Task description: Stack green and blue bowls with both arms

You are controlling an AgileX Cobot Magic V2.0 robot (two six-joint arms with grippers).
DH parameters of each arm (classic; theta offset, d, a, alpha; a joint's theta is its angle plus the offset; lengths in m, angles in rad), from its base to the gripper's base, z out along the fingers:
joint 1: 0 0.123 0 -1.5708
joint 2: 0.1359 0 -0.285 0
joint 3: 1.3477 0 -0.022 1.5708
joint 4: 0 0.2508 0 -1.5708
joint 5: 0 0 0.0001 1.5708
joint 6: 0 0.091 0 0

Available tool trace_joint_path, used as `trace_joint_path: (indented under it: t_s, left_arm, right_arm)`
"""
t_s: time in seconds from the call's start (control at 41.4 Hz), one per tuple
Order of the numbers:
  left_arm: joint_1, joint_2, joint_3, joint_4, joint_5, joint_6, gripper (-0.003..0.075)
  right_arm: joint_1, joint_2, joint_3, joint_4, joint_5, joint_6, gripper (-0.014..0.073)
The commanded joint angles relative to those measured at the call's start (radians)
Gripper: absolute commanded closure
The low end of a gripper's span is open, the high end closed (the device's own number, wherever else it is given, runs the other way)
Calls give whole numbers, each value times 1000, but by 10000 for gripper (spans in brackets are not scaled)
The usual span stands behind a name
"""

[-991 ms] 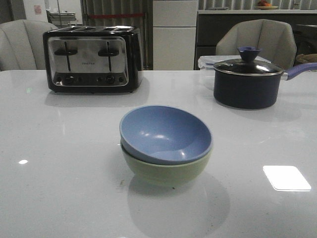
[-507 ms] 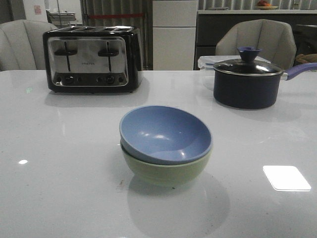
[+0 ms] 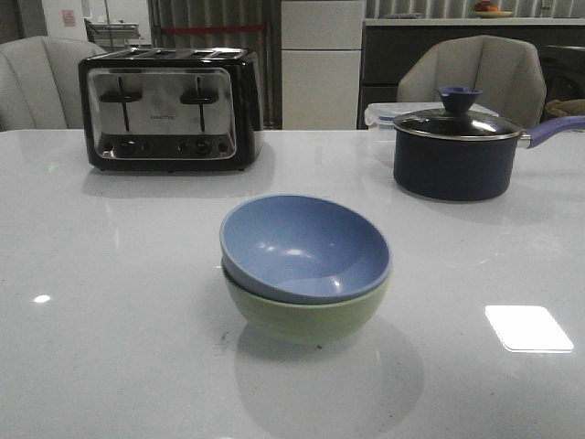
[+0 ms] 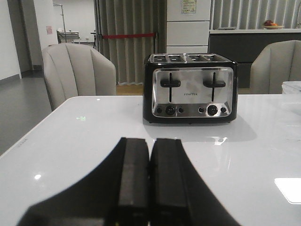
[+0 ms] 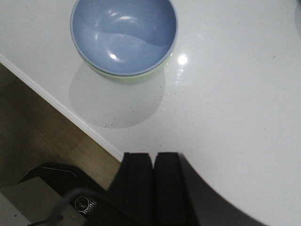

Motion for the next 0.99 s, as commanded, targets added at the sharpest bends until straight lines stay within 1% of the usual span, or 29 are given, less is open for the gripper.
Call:
trace_joint_path:
  t_s: [0.0, 0.894, 0.966]
  left_arm:
    - [-18, -21, 5, -10, -97, 3, 627]
    - [-21, -21, 5, -10, -89, 3, 627]
    - [-21, -21, 5, -10, -89, 3, 627]
  right_arm:
    - [2, -1, -31, -4, -56, -10, 566]
    - [2, -10, -27, -4, -57, -10, 566]
    - [-30, -50, -14, -22, -93, -10, 566]
